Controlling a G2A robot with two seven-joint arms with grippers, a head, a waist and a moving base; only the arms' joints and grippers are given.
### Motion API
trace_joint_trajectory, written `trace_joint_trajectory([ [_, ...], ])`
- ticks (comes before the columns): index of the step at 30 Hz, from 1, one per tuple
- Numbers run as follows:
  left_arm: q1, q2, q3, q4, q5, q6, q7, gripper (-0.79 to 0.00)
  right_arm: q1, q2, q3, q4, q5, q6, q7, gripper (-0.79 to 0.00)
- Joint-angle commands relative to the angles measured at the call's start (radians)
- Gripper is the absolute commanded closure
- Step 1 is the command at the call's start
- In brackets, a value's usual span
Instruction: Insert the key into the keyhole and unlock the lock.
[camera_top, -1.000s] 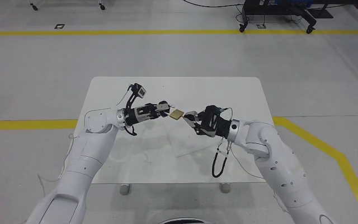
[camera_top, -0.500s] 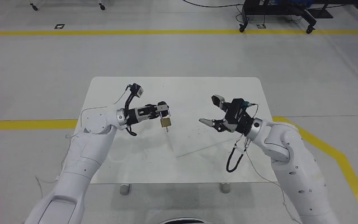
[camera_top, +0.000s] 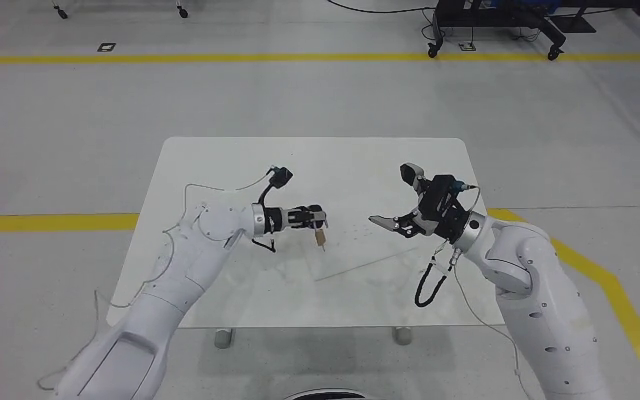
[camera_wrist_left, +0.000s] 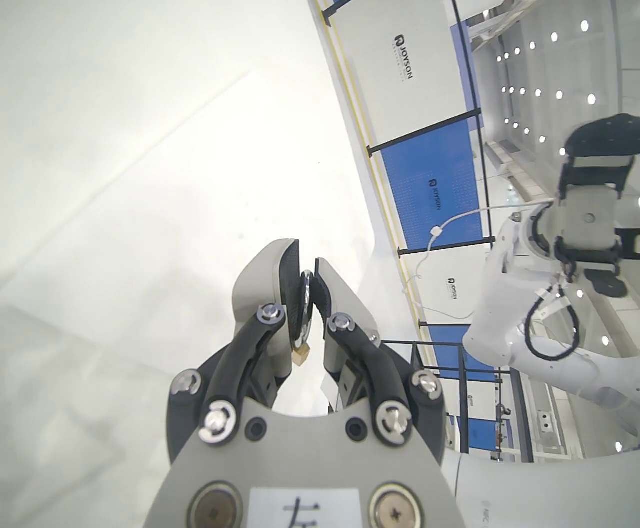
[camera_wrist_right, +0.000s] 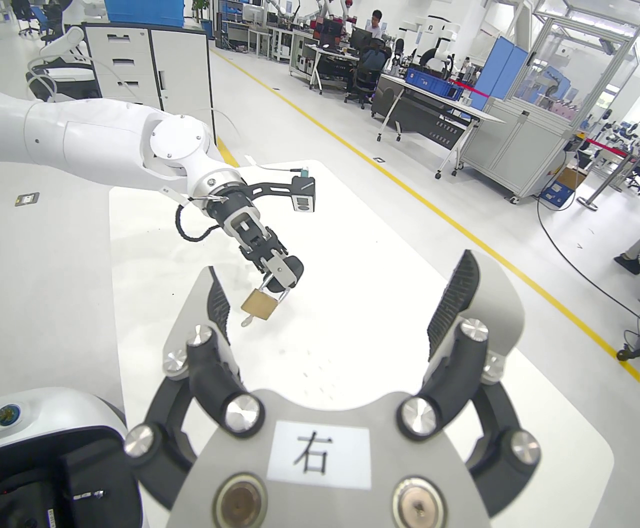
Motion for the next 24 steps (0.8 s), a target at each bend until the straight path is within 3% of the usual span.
trace_joint_trajectory([
  [1, -0.035, -0.017, 0.036, 0.048, 0.018, 0.019, 0.02, 0.0, 0.0, 0.0, 0.0, 0.0, 0.0, 0.0, 0.0, -0.785],
  [3, -0.068, -0.035, 0.073, 0.09, 0.047, 0.049, 0.032, -0.031, 0.0, 0.0, 0.0, 0.0, 0.0, 0.0, 0.0, -0.785],
  [4, -0.083, -0.043, 0.091, 0.109, 0.069, 0.059, 0.042, -0.157, 0.0, 0.0, 0.0, 0.0, 0.0, 0.0, 0.0, -0.785],
  [7, -0.113, -0.064, 0.127, 0.152, 0.11, 0.063, 0.077, -0.785, 0.0, 0.0, 0.0, 0.0, 0.0, 0.0, 0.0, -0.785],
  [12, -0.141, -0.076, 0.115, 0.22, 0.064, 0.029, 0.084, -0.785, 0.0, 0.0, 0.0, 0.0, 0.0, 0.0, 0.0, -0.785],
  [16, -0.135, -0.061, 0.05, 0.213, -0.018, -0.066, 0.102, -0.785, 0.0, 0.0, 0.0, 0.0, 0.0, 0.0, 0.0, -0.785],
  [20, -0.084, -0.013, -0.075, 0.126, -0.095, -0.173, 0.1, -0.785, 0.0, 0.0, 0.0, 0.0, 0.0, 0.0, 0.0, -0.785],
  [24, 0.015, 0.052, -0.233, -0.036, -0.013, -0.188, 0.191, -0.785, 0.0, 0.0, 0.0, 0.0, 0.0, 0.0, 0.0, -0.785],
])
